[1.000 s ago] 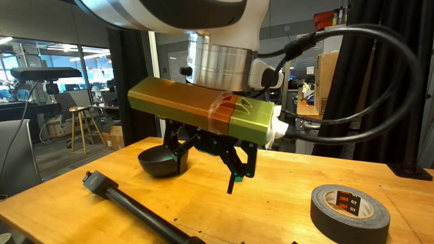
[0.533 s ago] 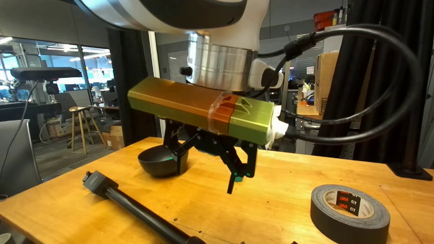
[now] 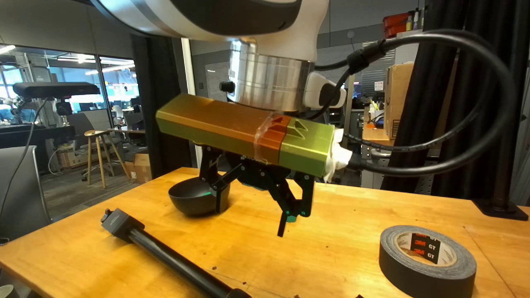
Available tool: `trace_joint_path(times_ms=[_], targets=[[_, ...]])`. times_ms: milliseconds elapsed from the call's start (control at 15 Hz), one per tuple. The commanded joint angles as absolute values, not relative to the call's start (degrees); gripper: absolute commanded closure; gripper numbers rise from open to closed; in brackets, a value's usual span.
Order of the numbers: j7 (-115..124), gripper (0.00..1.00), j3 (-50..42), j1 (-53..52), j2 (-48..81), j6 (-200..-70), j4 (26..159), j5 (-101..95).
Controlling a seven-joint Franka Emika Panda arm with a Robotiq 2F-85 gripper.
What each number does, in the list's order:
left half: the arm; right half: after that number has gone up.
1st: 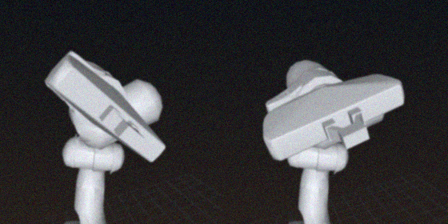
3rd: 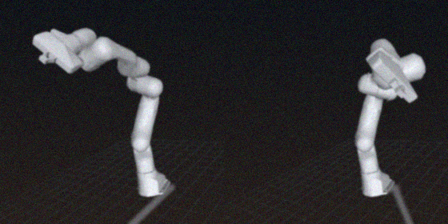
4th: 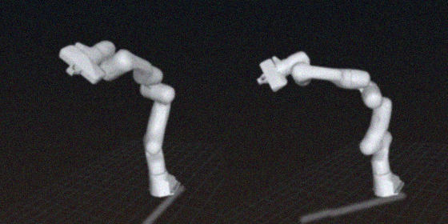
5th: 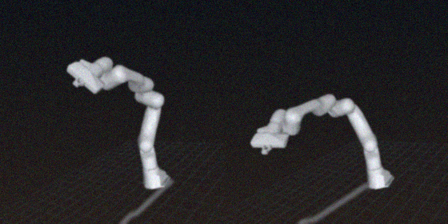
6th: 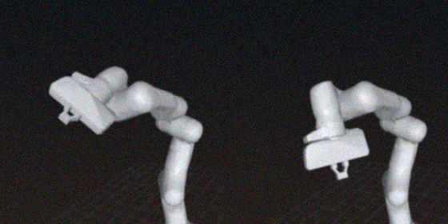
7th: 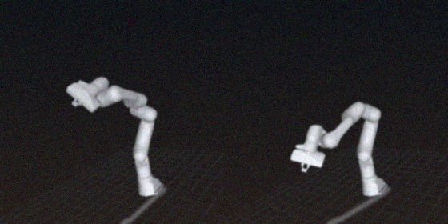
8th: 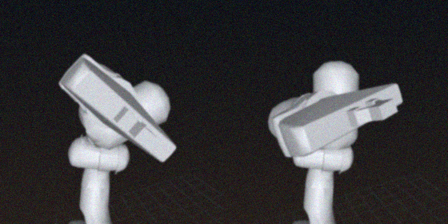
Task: Move the black rod forward
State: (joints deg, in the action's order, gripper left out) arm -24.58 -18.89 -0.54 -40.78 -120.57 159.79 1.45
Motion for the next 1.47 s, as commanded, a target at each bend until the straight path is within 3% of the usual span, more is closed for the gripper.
trace_joint_path(times_ms=[0,800,1400], targets=[[-25.28,0.00,-17.72,0.61,-40.54,-120.42,159.71,2.37],[-43.42,0.00,-17.74,-2.43,-38.52,-100.22,155.67,1.10],[-56.13,0.00,-12.85,-6.17,-38.37,-101.32,156.76,1.68]])
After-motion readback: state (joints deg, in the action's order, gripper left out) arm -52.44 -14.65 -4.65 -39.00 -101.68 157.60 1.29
